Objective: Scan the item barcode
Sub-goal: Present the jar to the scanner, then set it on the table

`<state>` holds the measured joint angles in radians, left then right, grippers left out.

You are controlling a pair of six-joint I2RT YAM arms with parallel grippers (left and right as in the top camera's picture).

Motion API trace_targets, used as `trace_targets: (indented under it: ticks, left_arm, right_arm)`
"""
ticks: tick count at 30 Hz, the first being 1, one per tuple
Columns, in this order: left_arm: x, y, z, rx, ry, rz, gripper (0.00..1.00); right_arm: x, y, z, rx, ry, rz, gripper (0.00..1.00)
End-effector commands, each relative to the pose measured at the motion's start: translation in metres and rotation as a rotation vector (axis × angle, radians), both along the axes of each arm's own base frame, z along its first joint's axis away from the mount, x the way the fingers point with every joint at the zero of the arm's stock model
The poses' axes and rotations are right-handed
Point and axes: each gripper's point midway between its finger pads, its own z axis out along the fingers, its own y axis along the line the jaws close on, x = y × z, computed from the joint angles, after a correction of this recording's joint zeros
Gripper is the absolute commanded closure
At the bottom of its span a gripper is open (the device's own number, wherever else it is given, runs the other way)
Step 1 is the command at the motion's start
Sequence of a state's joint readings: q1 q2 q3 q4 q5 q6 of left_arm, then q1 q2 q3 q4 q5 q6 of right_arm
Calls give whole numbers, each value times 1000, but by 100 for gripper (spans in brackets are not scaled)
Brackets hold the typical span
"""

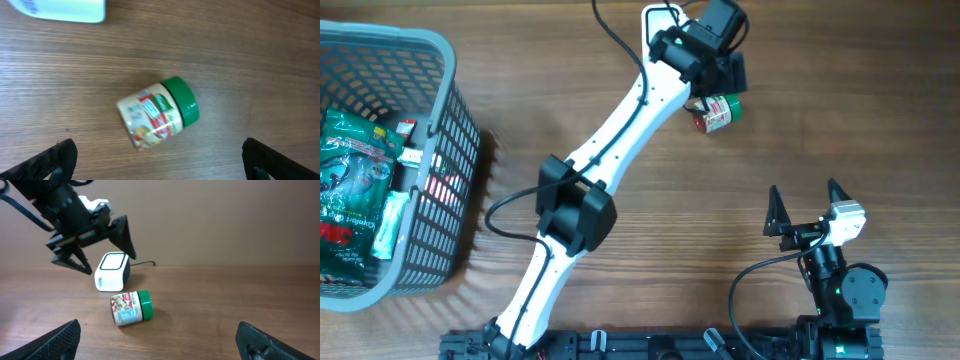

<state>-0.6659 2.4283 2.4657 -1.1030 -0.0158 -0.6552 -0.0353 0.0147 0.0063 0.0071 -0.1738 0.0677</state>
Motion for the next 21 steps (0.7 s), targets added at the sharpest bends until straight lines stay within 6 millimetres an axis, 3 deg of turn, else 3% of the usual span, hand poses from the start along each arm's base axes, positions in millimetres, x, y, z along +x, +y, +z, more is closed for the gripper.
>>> trace_targets:
  ticks: [1,11,21]
  left_arm:
    - [6,-16,-27,0,-1,-33,0]
    - [7,-17,-75,-2,87,56,0]
    - [8,-20,-85,-36,117,124,0]
  right_arm:
    - [0,-4,2,10,-9,-22,0]
    - [0,-4,2,10,-9,-22,0]
    - [0,-4,2,11,-9,-22,0]
